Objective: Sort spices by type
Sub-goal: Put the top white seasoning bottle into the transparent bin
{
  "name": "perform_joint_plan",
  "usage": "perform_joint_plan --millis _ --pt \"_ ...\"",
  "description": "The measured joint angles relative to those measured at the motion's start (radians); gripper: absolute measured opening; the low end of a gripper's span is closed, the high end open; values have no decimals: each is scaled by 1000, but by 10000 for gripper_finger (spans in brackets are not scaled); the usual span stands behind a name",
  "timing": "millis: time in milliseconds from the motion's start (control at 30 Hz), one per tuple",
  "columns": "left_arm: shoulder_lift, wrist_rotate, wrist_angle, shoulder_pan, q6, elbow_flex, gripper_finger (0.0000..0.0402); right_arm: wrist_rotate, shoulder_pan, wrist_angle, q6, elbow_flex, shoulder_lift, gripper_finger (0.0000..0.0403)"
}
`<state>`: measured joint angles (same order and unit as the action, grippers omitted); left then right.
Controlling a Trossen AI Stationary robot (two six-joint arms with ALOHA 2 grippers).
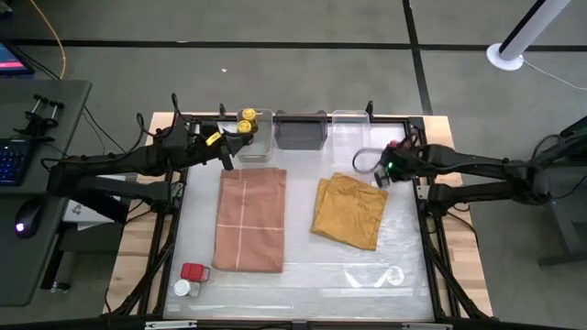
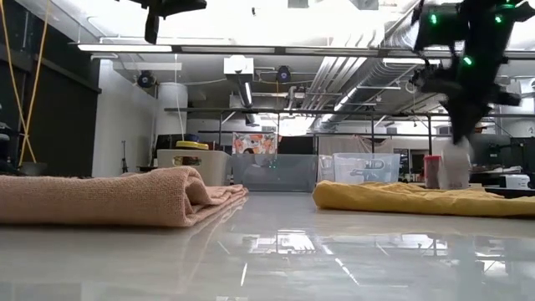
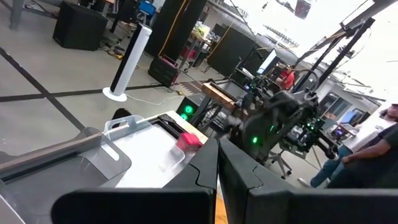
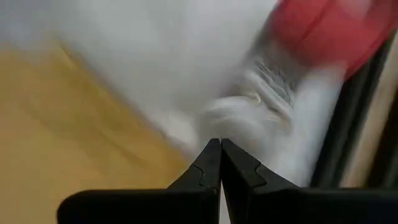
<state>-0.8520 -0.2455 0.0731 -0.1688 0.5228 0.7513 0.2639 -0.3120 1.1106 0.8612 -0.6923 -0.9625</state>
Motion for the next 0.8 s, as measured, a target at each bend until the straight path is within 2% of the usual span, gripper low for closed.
perform_joint_plan --millis 200,367,433,533,667,800 --pt "0 0 1 0 0 0 0 -40 86 90 32 0 6 0" --pt "1 0 3 0 0 0 0 -59 153 52 74 -5 26 0" --pt "1 0 8 0 0 0 0 -29 166 26 112 -6 35 0" --pt "2 0 7 0 0 0 0 15 163 31 181 -6 42 0" --pt "2 0 8 0 1 0 0 14 132 31 260 -6 39 0" --pt "2 0 7 0 1 0 0 12 75 40 257 7 39 4"
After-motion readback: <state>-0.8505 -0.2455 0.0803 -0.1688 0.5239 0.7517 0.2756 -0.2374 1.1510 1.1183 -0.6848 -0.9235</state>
